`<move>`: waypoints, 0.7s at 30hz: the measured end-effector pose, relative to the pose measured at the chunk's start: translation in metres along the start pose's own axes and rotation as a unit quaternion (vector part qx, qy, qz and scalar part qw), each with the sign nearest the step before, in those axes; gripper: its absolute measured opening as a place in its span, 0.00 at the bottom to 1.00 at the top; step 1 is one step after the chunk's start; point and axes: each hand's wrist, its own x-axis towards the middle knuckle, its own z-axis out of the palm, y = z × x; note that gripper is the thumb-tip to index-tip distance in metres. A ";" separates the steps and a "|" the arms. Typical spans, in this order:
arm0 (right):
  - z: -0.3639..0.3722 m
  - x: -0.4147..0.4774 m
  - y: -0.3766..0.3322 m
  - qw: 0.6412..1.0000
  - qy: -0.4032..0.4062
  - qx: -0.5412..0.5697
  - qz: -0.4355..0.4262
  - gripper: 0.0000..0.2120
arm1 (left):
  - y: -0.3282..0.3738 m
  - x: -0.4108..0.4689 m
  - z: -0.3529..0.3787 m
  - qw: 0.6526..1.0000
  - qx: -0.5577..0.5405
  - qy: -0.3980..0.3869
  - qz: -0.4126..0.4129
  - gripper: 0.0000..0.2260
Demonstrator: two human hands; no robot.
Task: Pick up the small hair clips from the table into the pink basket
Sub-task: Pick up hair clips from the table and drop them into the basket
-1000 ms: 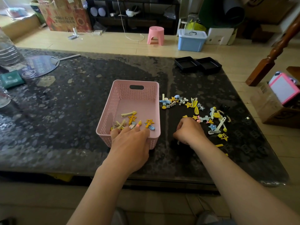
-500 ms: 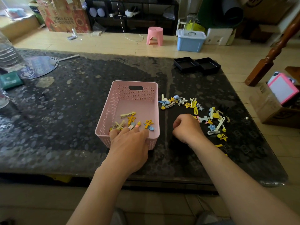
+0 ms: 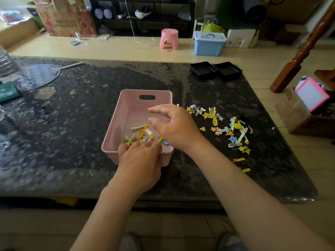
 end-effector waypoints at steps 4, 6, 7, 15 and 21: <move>-0.034 0.002 0.018 0.988 0.041 -0.145 0.027 0.19 | 0.000 0.001 -0.001 1.000 0.006 -0.007 0.000 0.06; -0.061 0.001 0.042 0.965 0.040 -0.232 0.114 0.26 | 0.000 0.001 -0.002 1.000 0.003 -0.016 -0.003 0.07; -0.074 -0.002 0.056 0.947 0.038 -0.267 0.172 0.30 | 0.000 0.001 -0.003 1.000 0.002 -0.018 -0.003 0.07; -0.121 -0.034 0.122 0.814 -0.019 -0.384 0.434 0.44 | 0.001 0.002 -0.003 1.000 0.004 -0.029 -0.010 0.08; -0.116 -0.029 0.117 0.849 0.016 -0.391 0.356 0.17 | 0.002 0.002 -0.003 0.999 0.005 -0.039 -0.019 0.09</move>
